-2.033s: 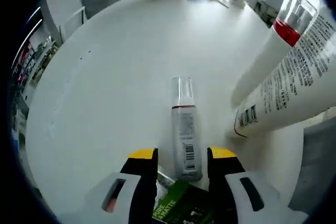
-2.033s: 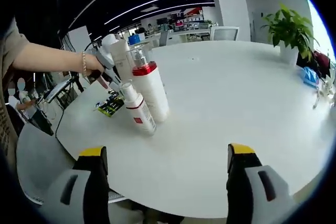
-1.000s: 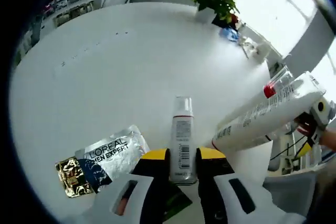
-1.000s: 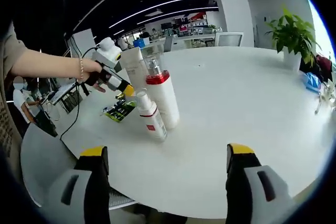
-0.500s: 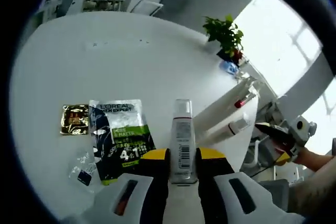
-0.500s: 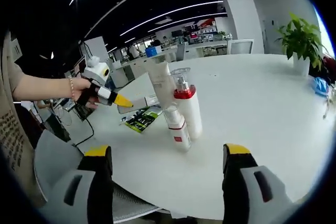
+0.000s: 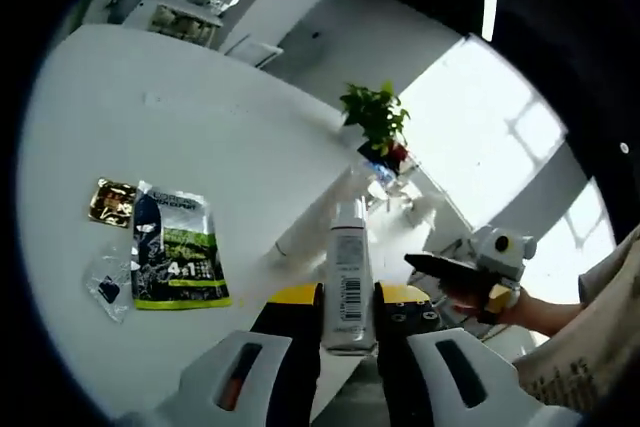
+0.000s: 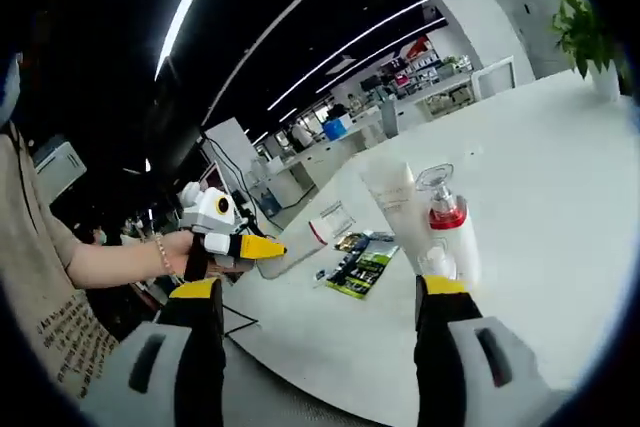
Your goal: Arrange the skincare products in the storage area until every visible bottle or jar stands upright without overlapping.
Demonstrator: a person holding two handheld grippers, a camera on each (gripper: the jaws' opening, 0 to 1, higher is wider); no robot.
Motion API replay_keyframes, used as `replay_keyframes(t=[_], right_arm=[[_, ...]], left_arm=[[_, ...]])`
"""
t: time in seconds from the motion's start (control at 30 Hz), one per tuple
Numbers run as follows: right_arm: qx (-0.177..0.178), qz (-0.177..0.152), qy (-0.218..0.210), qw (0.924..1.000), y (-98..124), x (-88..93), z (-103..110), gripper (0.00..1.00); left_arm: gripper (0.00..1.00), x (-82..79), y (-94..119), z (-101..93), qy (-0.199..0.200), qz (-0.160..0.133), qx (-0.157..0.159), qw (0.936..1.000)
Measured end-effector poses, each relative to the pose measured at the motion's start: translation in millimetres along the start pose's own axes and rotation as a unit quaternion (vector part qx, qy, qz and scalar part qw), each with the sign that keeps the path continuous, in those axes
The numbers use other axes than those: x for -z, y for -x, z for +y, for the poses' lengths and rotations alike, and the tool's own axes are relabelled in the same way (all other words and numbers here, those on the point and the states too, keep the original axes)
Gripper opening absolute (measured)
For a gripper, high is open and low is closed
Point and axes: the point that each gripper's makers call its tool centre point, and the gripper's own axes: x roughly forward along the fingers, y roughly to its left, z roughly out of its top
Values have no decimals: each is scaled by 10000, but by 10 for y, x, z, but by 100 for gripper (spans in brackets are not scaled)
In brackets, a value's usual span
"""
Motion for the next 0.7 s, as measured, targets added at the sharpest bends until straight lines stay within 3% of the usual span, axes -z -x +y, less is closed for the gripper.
replay_keyframes(t=[0.2, 0.3, 0.47, 0.57, 0.63, 0.67, 0.7], right_arm=[[-461, -276, -380, 9978, -129, -116, 236, 71], [-749, -419, -638, 9943, -171, -179, 366, 65], [-1275, -544, -878, 9864, -238, -278, 625, 55], [-1542, -653, -1047, 9803, -232, -328, 741, 44], [-1632, -659, -1058, 9787, -222, -338, 776, 28], [-1802, -732, -1040, 9754, -193, -379, 844, 24], [-1713, -731, -1032, 9771, -195, -387, 822, 23]], left_arm=[[16, -30, 107, -409, 120, -474, 700, 9964], [16, -15, 166, -650, 213, -667, 1133, 9911], [16, 44, 210, -861, 244, -783, 1465, 9858], [16, 41, 237, -958, 447, -946, 1720, 9795], [16, 41, 247, -987, 518, -1062, 1803, 9765], [16, 62, 237, -985, 588, -1044, 1819, 9760], [16, 70, 233, -999, 608, -1051, 1875, 9747]])
